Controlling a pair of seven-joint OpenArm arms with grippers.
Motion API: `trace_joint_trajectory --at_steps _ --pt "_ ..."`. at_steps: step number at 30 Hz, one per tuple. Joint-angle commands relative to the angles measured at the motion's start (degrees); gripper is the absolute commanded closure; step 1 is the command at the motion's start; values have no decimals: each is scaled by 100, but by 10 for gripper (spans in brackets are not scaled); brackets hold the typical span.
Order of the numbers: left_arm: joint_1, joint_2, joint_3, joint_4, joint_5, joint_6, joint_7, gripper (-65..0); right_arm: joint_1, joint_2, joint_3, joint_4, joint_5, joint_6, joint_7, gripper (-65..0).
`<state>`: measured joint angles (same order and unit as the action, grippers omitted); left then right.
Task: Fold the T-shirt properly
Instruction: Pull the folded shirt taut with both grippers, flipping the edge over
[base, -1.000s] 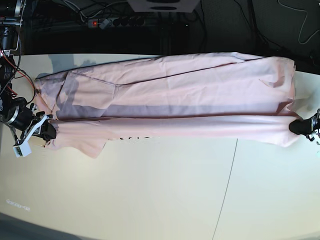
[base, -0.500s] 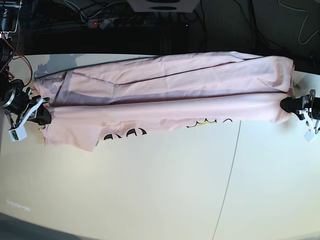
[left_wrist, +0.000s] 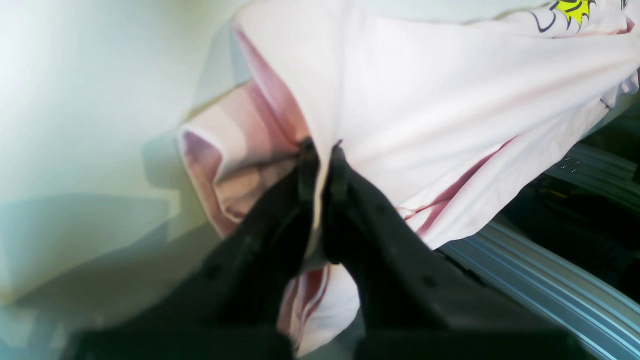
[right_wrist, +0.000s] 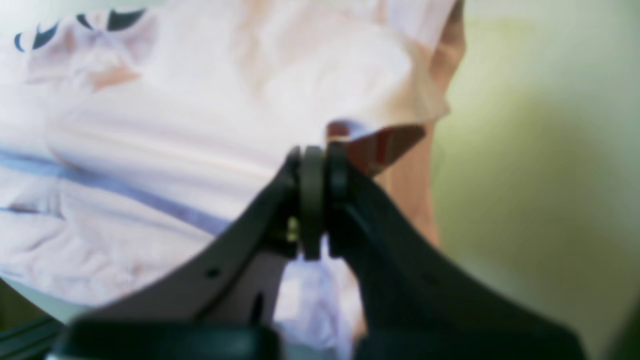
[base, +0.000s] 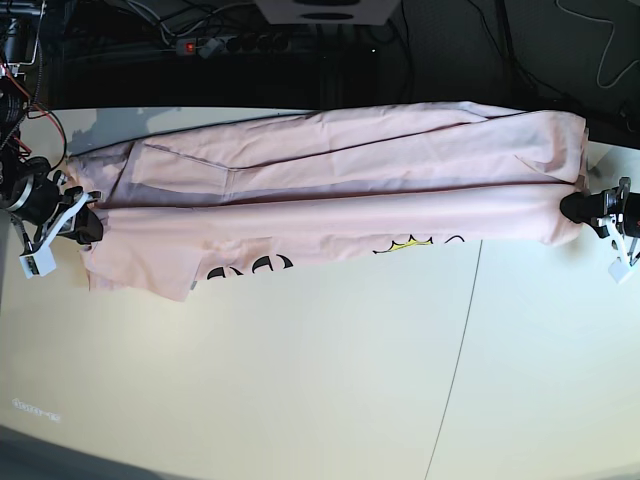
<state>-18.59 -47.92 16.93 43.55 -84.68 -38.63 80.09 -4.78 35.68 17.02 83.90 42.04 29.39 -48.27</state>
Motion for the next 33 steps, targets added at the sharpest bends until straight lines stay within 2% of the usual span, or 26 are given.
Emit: trace_joint_trajectory --at_steps 1,4,5,7,8,11,12,13,15,16,25,31,32,33 --pt "-101 -179 -33 55 -32 -137 -9 -16 76 157 87 2 -46 509 114 0" --pt "-92 -179 -33 52 -32 -137 -9 -156 76 157 87 -177 -44 509 118 0" --pt "-87 -179 -33 55 -32 -137 -9 -184 74 157 87 -232 -44 509 133 0" --pt "-87 -179 -33 55 -32 -137 -9 -216 76 157 85 -341 -44 509 157 -56" --pt "-87 -179 -33 55 -32 -137 -9 -217 76 157 85 -376 -44 509 181 -109" --pt "-87 -179 -33 55 -32 -137 -9 -233 61 133 87 -385 -44 505 236 -341" --pt "-90 -179 -35 55 -32 -137 -9 -263 59 129 85 -385 -44 505 275 -393" --pt "-90 -179 -35 55 -32 -137 -9 -298 57 129 85 -385 -44 505 310 -412" --pt "-90 -179 -35 55 -32 -137 -9 -346 63 131 87 -380 -44 494 376 -411" --pt "-90 -181 -35 55 -32 -137 -9 -349 63 129 87 -369 -44 492 437 -411" --pt "-94 -374 -46 70 -32 -137 -9 -349 166 98 103 133 -39 492 608 -411" --pt "-92 -369 -46 76 -32 -137 -9 -349 345 -66 48 715 352 494 448 -403" --pt "-92 -369 -46 76 -32 -137 -9 -349 348 -101 -2 726 341 494 448 -368" --pt "-92 -369 -46 76 -32 -137 -9 -349 348 -151 -44 723 319 494 450 -298"
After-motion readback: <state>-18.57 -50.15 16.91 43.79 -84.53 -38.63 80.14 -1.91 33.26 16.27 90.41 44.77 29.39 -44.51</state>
